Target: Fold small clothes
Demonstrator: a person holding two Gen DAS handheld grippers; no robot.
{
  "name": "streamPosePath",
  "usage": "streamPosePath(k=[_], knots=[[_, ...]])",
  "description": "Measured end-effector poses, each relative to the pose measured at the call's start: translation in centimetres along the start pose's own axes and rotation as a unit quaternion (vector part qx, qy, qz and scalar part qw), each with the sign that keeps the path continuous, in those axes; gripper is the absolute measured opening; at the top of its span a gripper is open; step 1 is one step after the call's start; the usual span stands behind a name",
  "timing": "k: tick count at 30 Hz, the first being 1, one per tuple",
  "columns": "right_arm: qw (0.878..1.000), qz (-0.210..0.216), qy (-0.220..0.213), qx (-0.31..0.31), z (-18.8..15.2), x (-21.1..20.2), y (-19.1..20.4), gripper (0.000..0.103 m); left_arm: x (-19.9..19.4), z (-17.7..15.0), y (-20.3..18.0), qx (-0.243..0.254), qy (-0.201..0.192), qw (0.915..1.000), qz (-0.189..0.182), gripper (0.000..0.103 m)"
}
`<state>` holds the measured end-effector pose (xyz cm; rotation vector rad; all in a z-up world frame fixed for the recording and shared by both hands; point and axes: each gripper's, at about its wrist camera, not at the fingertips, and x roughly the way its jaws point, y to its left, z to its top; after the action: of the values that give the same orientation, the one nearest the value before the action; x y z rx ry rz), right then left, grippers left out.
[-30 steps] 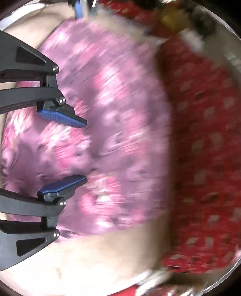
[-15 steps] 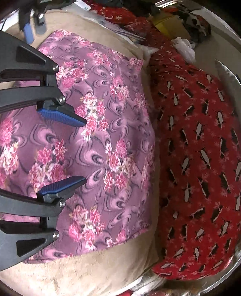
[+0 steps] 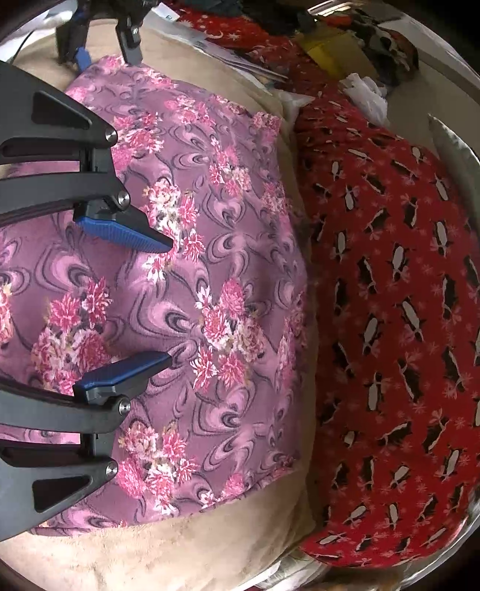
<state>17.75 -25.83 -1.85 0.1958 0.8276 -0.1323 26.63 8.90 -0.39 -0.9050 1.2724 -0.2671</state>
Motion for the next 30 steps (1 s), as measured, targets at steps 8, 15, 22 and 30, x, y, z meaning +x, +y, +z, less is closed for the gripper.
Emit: streamPosePath(k=[8, 15, 22, 30], knots=[[1.0, -0.006, 0.002, 0.006, 0.5, 1.0, -0.3, 0.057, -5.9, 3.9, -1.9, 0.092, -0.048, 0.9946, -0.008, 0.071], [1.0, -0.001, 0.004, 0.007, 0.3, 1.1, -0.2, 0.058, 2.1, 8.8, -2.7, 0.104, 0.034, 0.9888, 0.102, 0.071], [1.0, -0.009, -0.007, -0.003, 0.8, 1.0, -0.6, 0.057, 6.7, 7.3, -5.2, 0.177, 0.087, 0.9718, 0.129, 0.079], [0.999, -0.044, 0.002, -0.016, 0.8, 3.0, -1.2, 0.063, 6.2, 5.7, -5.8, 0.198, 0.101, 0.969, 0.108, 0.021]])
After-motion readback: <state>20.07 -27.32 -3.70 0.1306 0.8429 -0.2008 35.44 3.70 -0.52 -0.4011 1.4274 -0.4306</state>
